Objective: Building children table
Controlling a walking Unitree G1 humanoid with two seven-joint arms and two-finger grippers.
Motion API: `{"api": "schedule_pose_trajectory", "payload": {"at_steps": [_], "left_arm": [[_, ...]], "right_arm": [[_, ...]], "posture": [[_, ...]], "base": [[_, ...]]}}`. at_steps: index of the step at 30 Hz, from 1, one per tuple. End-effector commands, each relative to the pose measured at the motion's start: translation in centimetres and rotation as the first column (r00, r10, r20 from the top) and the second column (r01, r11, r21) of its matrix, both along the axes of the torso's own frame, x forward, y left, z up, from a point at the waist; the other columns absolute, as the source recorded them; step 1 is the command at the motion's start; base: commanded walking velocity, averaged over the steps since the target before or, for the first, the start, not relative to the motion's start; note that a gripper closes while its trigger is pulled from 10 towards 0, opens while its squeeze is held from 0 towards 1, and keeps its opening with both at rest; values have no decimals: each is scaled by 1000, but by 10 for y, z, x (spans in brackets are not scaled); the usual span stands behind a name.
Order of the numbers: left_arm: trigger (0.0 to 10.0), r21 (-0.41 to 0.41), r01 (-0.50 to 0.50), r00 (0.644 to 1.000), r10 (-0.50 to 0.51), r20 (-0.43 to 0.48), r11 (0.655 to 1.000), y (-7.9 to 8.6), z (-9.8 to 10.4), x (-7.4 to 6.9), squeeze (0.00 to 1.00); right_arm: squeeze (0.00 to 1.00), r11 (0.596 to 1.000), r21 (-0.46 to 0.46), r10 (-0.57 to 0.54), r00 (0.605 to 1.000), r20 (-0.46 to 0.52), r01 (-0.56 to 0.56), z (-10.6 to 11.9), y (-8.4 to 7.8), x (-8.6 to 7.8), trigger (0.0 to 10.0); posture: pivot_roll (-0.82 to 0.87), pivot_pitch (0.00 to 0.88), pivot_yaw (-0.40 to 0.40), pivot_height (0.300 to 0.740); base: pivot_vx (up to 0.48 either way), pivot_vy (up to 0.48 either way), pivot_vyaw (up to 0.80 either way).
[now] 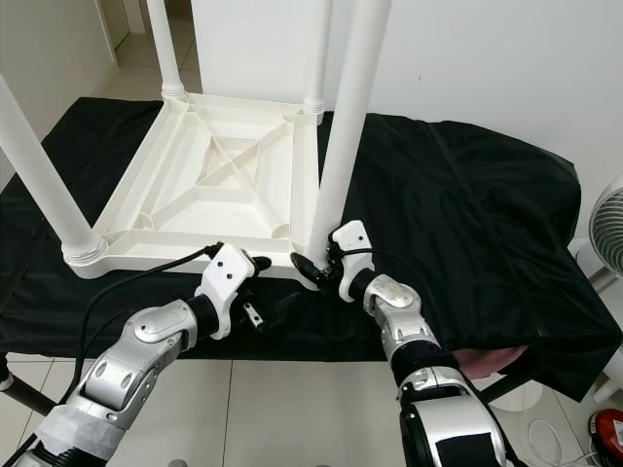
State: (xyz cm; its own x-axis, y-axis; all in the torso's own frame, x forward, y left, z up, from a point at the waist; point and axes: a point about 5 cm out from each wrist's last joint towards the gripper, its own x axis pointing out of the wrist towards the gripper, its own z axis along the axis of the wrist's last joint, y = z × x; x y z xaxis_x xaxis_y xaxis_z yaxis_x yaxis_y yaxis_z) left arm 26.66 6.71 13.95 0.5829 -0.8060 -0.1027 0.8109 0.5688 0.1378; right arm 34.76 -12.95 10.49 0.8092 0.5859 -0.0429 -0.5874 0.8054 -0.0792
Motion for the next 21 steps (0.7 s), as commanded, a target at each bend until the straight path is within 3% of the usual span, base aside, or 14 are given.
{"api": "schedule_pose_trajectory", "payload": {"at_steps": [1,7,8,9,12,14,16,18,21], "left_arm": [[10000,2,50,998,-49,-26,999,-3,-3,-5,0],[10000,1,50,998,-50,-28,999,-3,-3,-5,0],[10000,-2,53,998,-53,-31,999,-4,-4,-6,0],[10000,-2,53,998,-53,-31,999,-4,-4,-6,0],[10000,-5,59,998,-59,-36,998,-5,-5,-8,0],[10000,-5,59,998,-59,-37,998,-5,-5,-8,0],[10000,-5,58,998,-58,-38,998,-6,-5,-7,0],[10000,-5,58,998,-58,-38,998,-6,-5,-7,0],[10000,-8,58,998,-59,-37,998,-7,-5,-7,0]], "right_arm": [[0,997,-4,-83,996,-39,83,-8,-7,-1,10000],[0,994,12,-107,993,-42,107,-9,-5,-1,10000],[0,979,34,-200,978,-52,202,-12,3,-6,10000],[0,979,34,-200,978,-52,202,-12,3,-6,10000],[0,905,60,-417,906,-75,422,-17,12,-18,10000],[0,884,61,-459,885,-81,464,-19,12,-20,10000],[0,834,75,-538,836,-110,547,-23,17,-27,10000],[0,824,77,-552,826,-113,561,-23,20,-29,10000],[0,842,98,-520,846,-114,531,-22,30,-32,10000]], "posture": [[-20,0,-42,740],[-21,0,-45,740],[-28,0,-51,740],[-28,0,-51,740],[-33,0,-57,740],[-33,0,-57,740],[-33,0,-61,740],[-33,0,-61,740],[-33,0,-62,740]], "base": [[0,0,0],[0,0,0],[0,0,0],[0,0,0],[0,0,0],[0,0,0],[0,0,0],[0,0,0],[0,0,0]]}}
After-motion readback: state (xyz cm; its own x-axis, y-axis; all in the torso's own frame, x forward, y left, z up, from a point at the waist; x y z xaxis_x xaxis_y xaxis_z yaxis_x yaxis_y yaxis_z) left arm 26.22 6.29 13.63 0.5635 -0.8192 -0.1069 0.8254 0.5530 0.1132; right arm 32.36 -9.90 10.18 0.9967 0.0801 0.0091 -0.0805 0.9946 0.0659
